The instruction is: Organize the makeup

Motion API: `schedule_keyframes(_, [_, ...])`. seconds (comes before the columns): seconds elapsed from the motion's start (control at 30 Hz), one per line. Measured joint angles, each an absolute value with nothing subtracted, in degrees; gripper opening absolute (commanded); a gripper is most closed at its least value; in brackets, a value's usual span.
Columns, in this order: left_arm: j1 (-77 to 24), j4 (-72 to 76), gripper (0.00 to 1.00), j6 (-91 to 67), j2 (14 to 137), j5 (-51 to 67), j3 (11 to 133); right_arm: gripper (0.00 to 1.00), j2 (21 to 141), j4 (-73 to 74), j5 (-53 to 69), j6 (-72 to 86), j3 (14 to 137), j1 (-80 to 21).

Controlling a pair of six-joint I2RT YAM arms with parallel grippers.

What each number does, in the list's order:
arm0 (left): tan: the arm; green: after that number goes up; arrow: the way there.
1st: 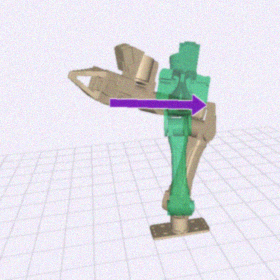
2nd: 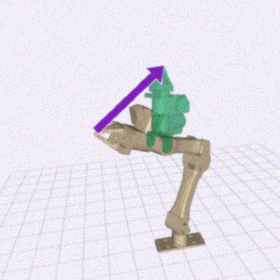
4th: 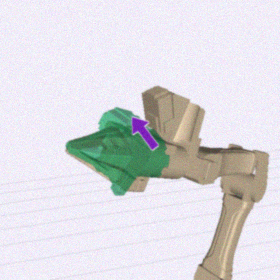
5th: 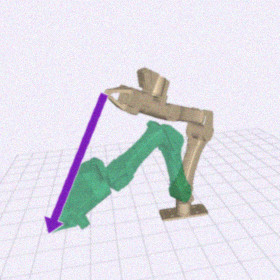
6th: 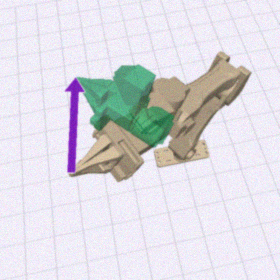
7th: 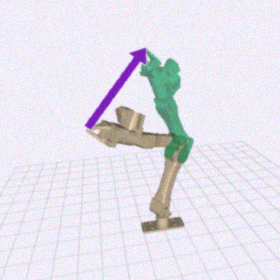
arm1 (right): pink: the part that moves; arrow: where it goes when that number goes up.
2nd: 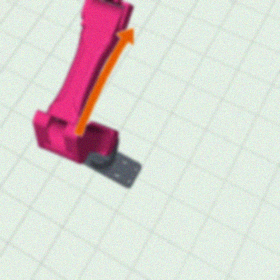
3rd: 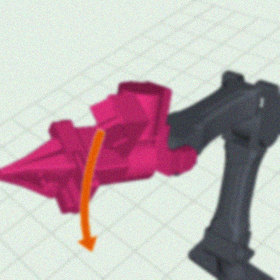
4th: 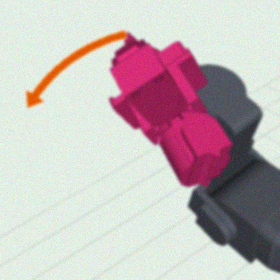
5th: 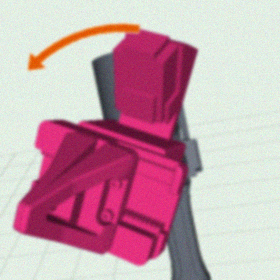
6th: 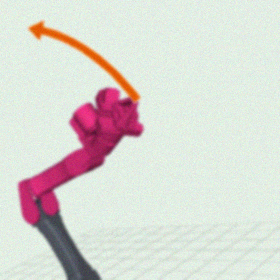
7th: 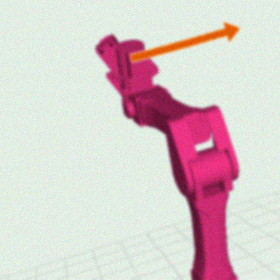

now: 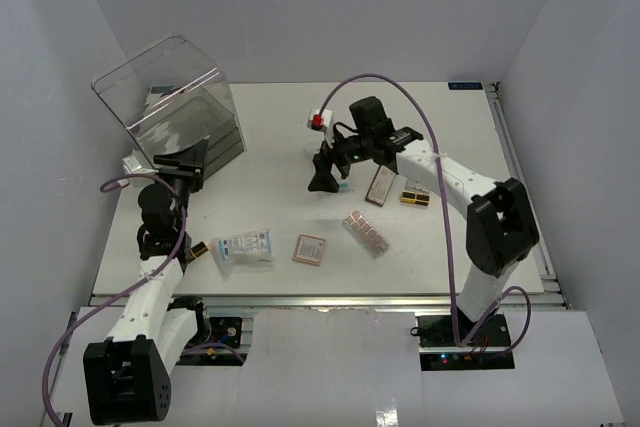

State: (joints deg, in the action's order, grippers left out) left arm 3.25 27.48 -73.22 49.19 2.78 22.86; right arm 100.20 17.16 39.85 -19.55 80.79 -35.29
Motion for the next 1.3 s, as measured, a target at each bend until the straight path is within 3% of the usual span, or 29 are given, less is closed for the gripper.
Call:
schedule_keyframes(0.27, [3.2, 25.5, 0.67, -67.4, 50.1, -1.5, 19.7, 0.9, 109.6, 11.5, 37.2, -1.7, 91.2, -37.4])
schedule_keyframes(0.53, [3.2, 30.8, 0.58, -71.2, 63.9, -7.2, 18.5, 0.9, 106.2, 4.5, 38.1, 7.1, 80.7, -36.8])
schedule_keyframes(0.8, [3.2, 39.0, 0.57, -75.2, 72.3, -10.1, 20.7, 0.9, 101.5, 0.4, 40.4, 8.3, 73.6, -36.3])
schedule_keyframes(1.07, [3.2, 42.5, 0.57, -76.1, 72.3, -11.4, 21.2, 0.9, 100.7, -1.4, 43.1, 7.4, 72.0, -34.2])
schedule_keyframes(1.3, [3.3, 44.2, 0.5, -75.9, 73.9, -12.9, 21.9, 0.9, 100.7, -4.5, 53.2, 5.8, 70.2, -33.1])
